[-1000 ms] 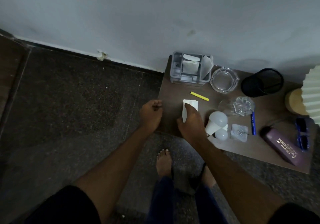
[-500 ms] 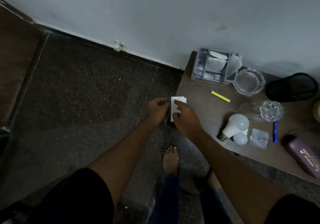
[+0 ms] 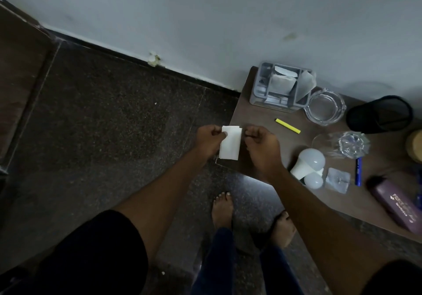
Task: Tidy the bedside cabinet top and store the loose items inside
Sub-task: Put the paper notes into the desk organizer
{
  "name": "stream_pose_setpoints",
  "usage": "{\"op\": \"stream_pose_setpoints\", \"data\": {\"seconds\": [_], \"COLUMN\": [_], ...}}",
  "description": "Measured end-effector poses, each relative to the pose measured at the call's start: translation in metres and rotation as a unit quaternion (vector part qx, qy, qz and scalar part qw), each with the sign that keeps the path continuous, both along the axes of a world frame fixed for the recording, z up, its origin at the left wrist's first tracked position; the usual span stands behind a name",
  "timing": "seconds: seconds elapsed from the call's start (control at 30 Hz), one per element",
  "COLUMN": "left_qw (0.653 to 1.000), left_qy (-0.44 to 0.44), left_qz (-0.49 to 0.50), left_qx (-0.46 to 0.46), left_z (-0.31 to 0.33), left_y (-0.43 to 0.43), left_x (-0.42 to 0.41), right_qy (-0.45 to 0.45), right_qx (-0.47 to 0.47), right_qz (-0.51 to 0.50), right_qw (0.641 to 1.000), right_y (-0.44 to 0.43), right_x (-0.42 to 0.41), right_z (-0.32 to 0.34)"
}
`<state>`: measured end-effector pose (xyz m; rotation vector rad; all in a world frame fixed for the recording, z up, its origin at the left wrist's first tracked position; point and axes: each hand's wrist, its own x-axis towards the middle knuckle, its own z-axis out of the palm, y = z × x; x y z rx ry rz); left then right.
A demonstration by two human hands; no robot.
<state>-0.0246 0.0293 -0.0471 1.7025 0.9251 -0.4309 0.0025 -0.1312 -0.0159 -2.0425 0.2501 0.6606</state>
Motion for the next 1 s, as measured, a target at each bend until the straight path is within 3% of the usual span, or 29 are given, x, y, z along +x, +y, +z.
{"op": "stream_pose_setpoints", "data": {"seconds": [0.13,0.27,0.47,0.67,1.0], "left_qw": [0.998,0.995,0.989,0.989,0.975], "left_qy": [-0.015,-0.049,-0.079,-0.126,-0.21], "left_qz": [-0.036,-0.07,-0.12,0.02,0.07], "left_qx": [-0.046,-0.042,-0.022,0.069,0.003], "left_z": [0.013,0.03,0.056,0.078,0.093], "left_y": [-0.001,-0.004,-0.01,-0.036,-0.072], "left_x": [-0.001,0.005,0.019,0.016,0.013], "right_qy": [0.043,0.089,0.039,0.005,-0.039], "right_qx": [0.006,0.086,0.089,0.101,0.164], "right_qz": [-0.012,-0.02,-0.002,-0.059,-0.053], "right_qw": [0.999,0.992,0.995,0.993,0.984], "right_y": [-0.006,-0.013,-0.021,-0.023,-0.025], "right_x": [0.006,0.01,0.015,0.02,0.022], "right_z": [0.007,0.016,0.03,0.043,0.075]}}
